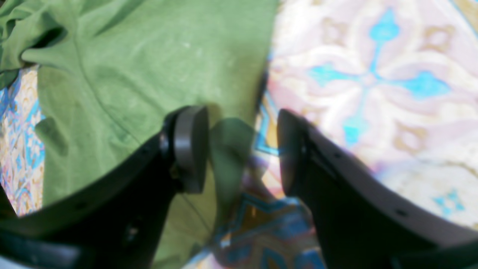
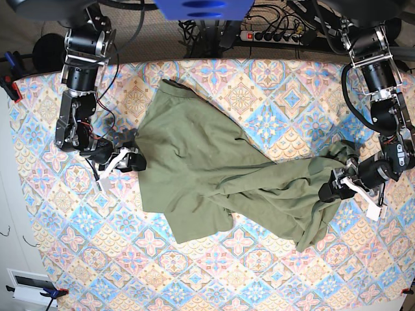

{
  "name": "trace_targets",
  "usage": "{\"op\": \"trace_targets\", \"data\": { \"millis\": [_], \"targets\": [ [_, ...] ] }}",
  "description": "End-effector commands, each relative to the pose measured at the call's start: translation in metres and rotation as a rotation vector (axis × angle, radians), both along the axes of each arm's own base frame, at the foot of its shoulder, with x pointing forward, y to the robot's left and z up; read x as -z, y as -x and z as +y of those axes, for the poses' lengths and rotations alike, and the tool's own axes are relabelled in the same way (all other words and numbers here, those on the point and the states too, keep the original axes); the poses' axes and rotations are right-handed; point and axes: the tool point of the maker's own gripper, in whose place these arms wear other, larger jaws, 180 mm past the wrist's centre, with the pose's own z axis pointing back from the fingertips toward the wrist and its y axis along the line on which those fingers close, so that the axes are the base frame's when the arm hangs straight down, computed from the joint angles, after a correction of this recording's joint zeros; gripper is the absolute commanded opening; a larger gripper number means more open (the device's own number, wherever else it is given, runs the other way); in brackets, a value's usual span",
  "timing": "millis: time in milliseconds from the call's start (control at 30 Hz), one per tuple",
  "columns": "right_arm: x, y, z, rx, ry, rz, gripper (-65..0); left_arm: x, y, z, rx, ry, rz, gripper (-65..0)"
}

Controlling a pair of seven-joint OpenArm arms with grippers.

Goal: Layout the t-shirt on the table in an organized manner, then fold the t-shirt properly

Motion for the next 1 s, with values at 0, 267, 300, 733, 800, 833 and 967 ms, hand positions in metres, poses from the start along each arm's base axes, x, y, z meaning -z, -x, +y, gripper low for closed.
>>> {"op": "trace_targets", "data": {
  "millis": [0,267,300,733,800,833,967],
  "targets": [
    [-0.011,-0.009,-0.005,0.000,0.010,-0.034,-36.1,-0.021,-0.009,0.005,-0.004,-0.002,-0.066,-19.3],
    [-0.004,-0.003,0.014,-0.071,0.026,-0.011,-36.5,-0.020,-0.009,0.005,-0.005,-0.001,-0.064,-19.3],
    [-0.002,-0.002,0.021,-0.090,0.025,-0.008,-36.5,-0.020,-0.009,0.005,-0.005,-0.001,-0.064,-19.3],
    [-0.006,-0.005,0.050,-0.114,-0.022,-0.023,-55.6,-0.020,-0.009,0.005,-0.005,-0.001,-0.062,-19.3],
    [-0.011,-0.008,0.049,-0.116,-0.016,-0.043,-60.4,-0.020,-0.009,0.005,-0.005,-0.001,-0.062,-19.3],
    [-0.018,-0.011,0.049,-0.119,-0.010,-0.065,-60.4,-0.020,-0.009,0.005,-0.005,-0.001,-0.062,-19.3],
    [-0.053,-0.025,0.050,-0.136,0.024,-0.181,-60.1,-0.020,-0.009,0.004,-0.005,0.001,-0.062,-19.3]
  ]
}}
